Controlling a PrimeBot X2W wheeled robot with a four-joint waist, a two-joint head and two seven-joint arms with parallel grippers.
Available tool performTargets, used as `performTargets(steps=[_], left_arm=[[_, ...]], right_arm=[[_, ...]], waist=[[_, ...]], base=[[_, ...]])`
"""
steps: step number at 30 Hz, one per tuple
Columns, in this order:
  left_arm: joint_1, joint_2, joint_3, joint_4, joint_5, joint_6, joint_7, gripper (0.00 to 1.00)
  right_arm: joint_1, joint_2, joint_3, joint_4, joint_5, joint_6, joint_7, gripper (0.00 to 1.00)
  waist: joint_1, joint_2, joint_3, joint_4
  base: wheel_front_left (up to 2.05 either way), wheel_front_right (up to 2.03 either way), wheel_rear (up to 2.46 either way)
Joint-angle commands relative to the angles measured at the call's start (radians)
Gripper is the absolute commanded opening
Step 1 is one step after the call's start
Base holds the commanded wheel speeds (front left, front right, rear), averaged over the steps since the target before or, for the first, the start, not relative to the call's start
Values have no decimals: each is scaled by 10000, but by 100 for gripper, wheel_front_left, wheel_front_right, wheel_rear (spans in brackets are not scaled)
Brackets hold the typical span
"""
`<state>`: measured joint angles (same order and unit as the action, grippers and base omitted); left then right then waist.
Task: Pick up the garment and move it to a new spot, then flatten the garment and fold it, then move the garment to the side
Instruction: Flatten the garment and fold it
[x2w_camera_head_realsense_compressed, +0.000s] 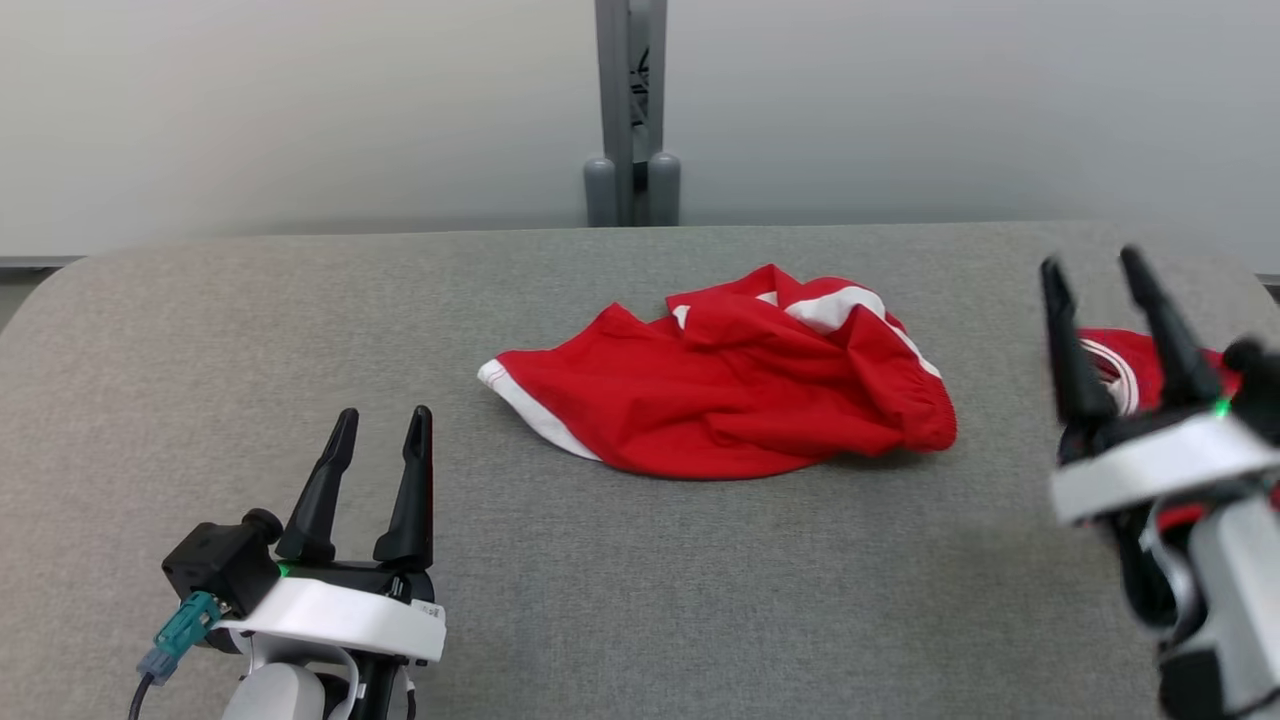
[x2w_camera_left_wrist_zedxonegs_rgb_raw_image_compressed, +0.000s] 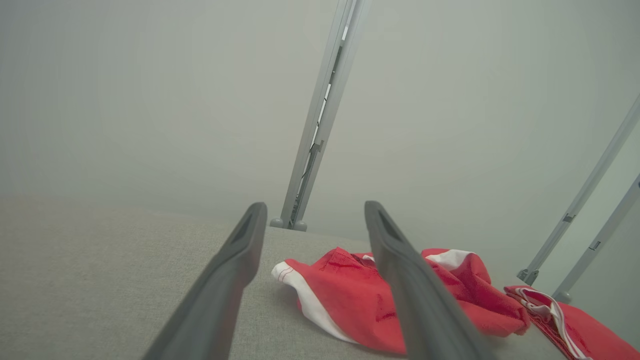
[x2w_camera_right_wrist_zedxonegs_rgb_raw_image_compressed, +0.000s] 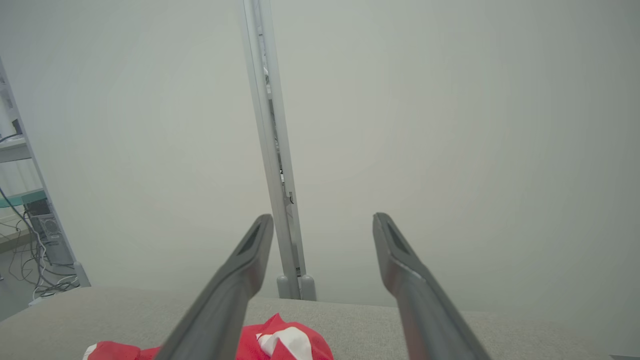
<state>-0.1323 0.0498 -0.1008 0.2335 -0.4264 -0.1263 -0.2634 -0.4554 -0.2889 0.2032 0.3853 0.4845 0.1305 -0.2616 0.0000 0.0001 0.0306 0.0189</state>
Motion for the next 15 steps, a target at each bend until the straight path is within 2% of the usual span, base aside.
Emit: performTargets(steps=[1,2,7,15], left_arm=[[-85,26,59,-24,66,-26,-4,100],[-85,26,59,-24,66,-26,-4,100],[-7,32,157,71,41,-32,-4,100],[89,29,395,262,119,47,-4,100]], right_arm=[[936,424,-388,-898,-770,5,-29,100],[936,424,-388,-898,-770,5,-29,100],[2975,1649,-1188,-2286,-2058,5,-31,100],[3775,2122,-1088,-2407,-2416,5,-31,100]], waist=[[0,-1,66,-205],[0,-1,66,-205],[0,-1,79,-418],[0,-1,167,-609]], base=[[0,0,0],[0,0,0],[0,0,0],[0,0,0]])
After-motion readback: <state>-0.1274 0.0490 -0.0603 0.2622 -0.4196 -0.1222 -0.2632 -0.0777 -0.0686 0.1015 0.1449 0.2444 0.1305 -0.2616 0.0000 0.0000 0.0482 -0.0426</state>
